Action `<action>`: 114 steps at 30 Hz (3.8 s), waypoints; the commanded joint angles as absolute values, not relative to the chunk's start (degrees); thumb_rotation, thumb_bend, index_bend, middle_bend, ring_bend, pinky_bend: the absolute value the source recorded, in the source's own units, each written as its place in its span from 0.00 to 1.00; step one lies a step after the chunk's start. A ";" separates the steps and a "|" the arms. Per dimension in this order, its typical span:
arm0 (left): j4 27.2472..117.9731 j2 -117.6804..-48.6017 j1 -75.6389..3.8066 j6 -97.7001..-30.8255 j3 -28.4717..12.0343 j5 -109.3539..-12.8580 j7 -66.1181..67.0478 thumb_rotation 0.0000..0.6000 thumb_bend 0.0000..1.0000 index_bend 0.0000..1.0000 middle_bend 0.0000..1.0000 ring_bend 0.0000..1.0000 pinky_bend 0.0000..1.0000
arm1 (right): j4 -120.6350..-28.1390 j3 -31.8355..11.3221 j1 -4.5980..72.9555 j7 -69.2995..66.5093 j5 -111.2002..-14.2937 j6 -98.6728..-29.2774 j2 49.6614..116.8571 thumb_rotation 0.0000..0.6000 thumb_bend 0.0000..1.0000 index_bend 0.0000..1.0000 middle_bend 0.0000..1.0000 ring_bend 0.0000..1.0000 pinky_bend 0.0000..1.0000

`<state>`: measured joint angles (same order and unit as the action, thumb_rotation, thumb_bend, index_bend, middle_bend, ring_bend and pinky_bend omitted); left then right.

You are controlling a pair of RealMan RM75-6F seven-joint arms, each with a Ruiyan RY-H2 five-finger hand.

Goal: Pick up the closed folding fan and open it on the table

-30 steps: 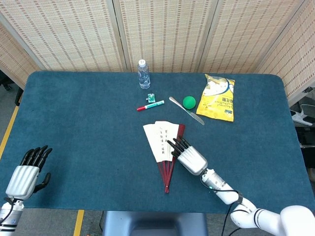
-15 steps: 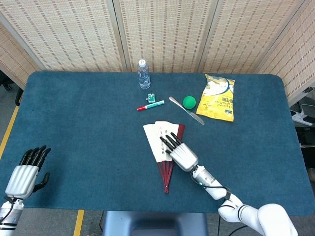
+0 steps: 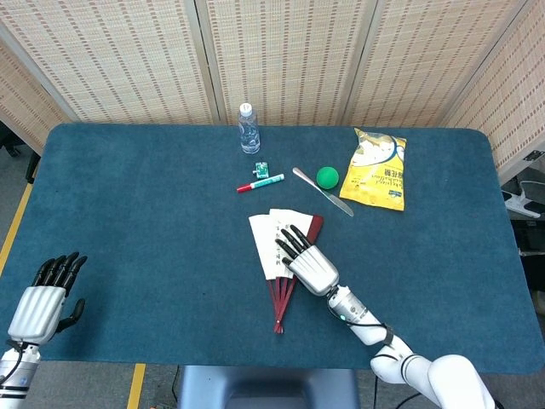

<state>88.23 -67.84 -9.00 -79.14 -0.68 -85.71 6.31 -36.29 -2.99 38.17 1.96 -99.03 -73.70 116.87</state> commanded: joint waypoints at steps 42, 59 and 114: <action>78.51 -81.31 -31.29 -63.95 -6.24 -90.14 -25.88 1.00 0.41 0.00 0.08 0.00 0.17 | -100.90 -25.96 55.09 22.75 -55.03 -53.07 88.64 1.00 0.57 0.78 0.18 0.00 0.08; 76.43 -85.50 -33.42 -64.98 -8.32 -86.86 -31.01 1.00 0.40 0.08 0.13 0.04 0.20 | -97.58 -22.95 57.63 19.61 -53.44 -54.63 91.42 1.00 0.57 0.78 0.18 0.00 0.08; 63.85 -92.20 -31.58 -76.11 -14.11 -81.02 -30.19 1.00 0.83 0.75 0.83 0.45 0.27 | -98.41 -18.90 53.90 16.62 -59.26 -58.54 83.44 1.00 0.57 0.76 0.18 0.00 0.08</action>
